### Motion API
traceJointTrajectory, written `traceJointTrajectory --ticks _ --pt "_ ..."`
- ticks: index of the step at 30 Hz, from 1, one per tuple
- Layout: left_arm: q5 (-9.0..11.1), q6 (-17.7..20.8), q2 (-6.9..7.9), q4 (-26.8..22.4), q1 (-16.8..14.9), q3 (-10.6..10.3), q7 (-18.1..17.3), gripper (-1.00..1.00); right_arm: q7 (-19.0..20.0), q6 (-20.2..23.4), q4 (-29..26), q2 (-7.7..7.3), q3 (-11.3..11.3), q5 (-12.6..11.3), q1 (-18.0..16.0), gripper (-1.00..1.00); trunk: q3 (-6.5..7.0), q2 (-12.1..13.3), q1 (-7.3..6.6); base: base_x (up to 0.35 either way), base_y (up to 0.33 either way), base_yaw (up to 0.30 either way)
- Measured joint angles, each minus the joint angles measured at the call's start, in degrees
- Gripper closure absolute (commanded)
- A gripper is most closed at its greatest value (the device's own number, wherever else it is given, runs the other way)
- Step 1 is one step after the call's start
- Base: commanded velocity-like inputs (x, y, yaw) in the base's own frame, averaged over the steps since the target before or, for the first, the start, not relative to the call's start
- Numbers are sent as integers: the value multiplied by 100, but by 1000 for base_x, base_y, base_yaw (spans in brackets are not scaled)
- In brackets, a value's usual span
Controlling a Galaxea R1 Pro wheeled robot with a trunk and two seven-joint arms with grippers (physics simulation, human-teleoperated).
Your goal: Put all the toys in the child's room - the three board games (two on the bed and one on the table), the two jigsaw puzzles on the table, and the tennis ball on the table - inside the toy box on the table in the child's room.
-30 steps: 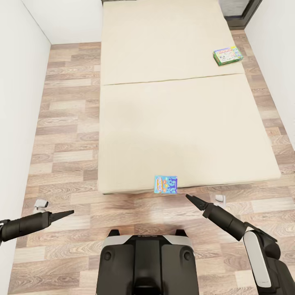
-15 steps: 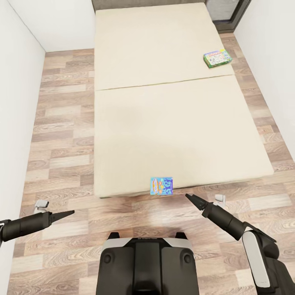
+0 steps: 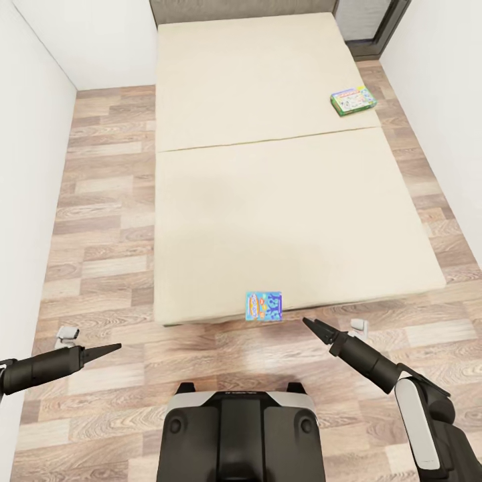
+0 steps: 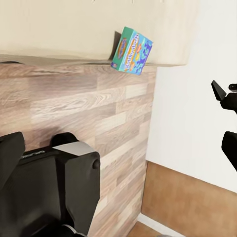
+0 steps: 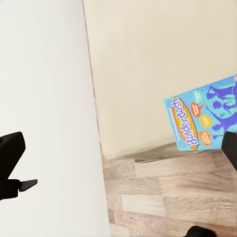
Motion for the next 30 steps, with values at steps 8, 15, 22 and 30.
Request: traceJointTrajectory --ticks 8,15,22,30 --pt "0 0 0 0 0 2 -1 -100 17 -206 2 6 1 -3 0 -100 73 0 0 0 0 0" --pt "0 0 -1 1 0 2 1 -100 18 -281 2 -3 1 -4 0 -100 139 0 0 0 0 0" --pt "0 0 -2 0 0 1 0 -100 19 -290 6 -4 1 -4 0 -100 205 0 0 0 0 0" --pt "0 0 10 0 0 10 -2 -100 13 -297 11 -4 1 -4 0 -100 281 0 0 0 0 0"
